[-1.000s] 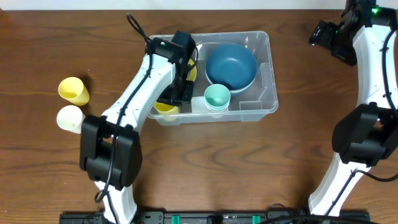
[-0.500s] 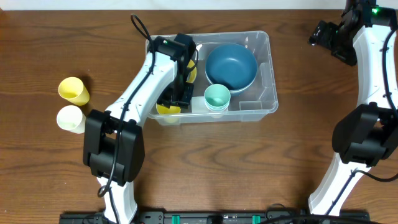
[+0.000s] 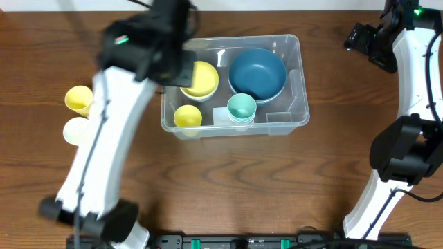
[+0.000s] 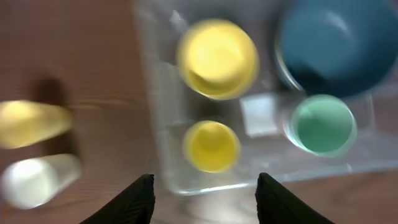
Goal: Pack container
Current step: 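Move the left gripper to the second yellow cup and grip it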
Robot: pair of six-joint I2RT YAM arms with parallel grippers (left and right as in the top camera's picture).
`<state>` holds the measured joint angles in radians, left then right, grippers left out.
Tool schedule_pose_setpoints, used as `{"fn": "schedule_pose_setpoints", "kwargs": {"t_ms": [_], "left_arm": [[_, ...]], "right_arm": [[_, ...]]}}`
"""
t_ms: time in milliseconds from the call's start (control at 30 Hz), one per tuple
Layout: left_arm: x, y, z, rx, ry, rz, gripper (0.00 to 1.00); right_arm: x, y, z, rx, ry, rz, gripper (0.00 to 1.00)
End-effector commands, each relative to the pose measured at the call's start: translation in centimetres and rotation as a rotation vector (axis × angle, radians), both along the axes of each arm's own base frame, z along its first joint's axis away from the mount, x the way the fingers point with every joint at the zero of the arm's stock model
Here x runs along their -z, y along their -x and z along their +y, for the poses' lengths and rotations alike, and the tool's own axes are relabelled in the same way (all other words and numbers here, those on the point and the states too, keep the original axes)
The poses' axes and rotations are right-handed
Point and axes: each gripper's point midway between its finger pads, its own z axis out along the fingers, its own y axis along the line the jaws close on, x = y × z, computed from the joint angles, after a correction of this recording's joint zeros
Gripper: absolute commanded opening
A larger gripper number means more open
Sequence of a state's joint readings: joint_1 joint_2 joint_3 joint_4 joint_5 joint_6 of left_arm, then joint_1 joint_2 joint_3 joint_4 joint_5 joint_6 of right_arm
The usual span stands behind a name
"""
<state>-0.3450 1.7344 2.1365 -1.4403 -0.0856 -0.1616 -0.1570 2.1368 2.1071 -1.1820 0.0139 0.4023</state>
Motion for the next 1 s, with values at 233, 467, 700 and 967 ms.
{"fn": "schedule_pose_setpoints", "kwargs": {"t_ms": [233, 467, 700, 967], "left_arm": [[-1.5, -1.1, 14.7, -0.526, -0.085, -0.084, 0.54], [2.6, -3.5, 21.3, -0.701, -0.093, -0.011, 0.54], [9.0, -6.4, 23.3, -0.713, -0.071, 0.115, 0.54], [15.8, -7.7, 24.4, -0.67, -0.08, 0.27, 0.54]], "right_arm": [[-0.3, -0.1, 0.2, 0.006, -0.006, -0.009, 0.99], [-0.3, -0.1, 0.2, 0.006, -0.006, -0.009, 0.99], [-0.3, -0.1, 0.2, 0.006, -0.006, -0.009, 0.99], [-0.3, -0.1, 0.2, 0.006, -0.006, -0.009, 0.99]]}}
